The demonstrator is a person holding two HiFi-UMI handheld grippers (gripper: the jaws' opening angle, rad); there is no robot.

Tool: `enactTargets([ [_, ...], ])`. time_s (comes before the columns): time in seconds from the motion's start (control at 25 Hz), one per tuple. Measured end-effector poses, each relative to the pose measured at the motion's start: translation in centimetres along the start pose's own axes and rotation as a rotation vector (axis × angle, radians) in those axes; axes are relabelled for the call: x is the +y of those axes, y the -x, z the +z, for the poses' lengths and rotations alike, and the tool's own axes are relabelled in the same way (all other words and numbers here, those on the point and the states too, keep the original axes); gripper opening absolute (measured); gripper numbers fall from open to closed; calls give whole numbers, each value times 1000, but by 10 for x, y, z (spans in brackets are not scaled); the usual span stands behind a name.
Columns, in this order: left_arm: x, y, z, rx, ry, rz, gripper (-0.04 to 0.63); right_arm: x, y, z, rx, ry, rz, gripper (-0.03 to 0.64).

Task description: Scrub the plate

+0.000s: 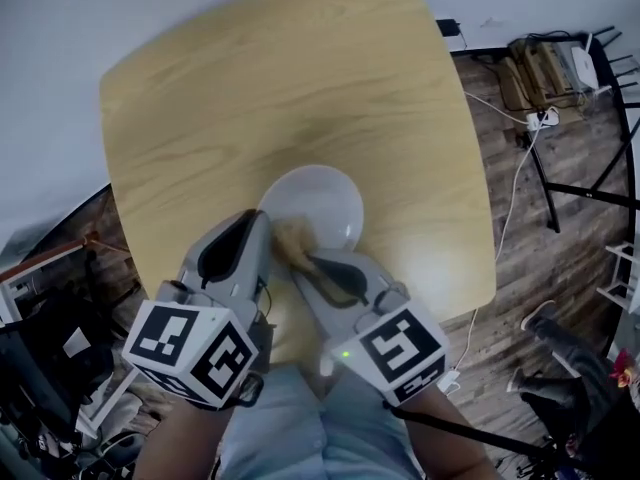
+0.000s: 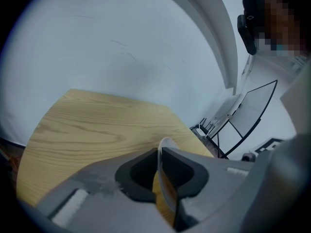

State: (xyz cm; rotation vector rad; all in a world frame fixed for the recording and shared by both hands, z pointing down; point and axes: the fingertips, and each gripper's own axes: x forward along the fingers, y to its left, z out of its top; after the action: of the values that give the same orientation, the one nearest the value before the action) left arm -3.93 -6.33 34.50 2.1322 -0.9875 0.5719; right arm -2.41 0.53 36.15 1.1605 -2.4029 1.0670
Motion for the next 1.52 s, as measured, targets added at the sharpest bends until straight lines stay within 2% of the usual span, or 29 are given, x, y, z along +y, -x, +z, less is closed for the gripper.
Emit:
enactTargets([
  [0.28, 13, -6, 3, 9, 42, -6, 49, -22, -9, 6, 7, -22, -28, 43],
  [0.96, 21, -2, 4, 14, 62, -22, 49, -48, -23, 40, -47, -54, -58, 43],
  [1.24, 27, -1, 5, 10, 80, -21, 50, -79, -24, 50, -60, -71, -136, 43],
  [1.52, 37, 0, 6, 10, 87, -10, 49, -97, -11, 33, -41, -114, -196, 44],
])
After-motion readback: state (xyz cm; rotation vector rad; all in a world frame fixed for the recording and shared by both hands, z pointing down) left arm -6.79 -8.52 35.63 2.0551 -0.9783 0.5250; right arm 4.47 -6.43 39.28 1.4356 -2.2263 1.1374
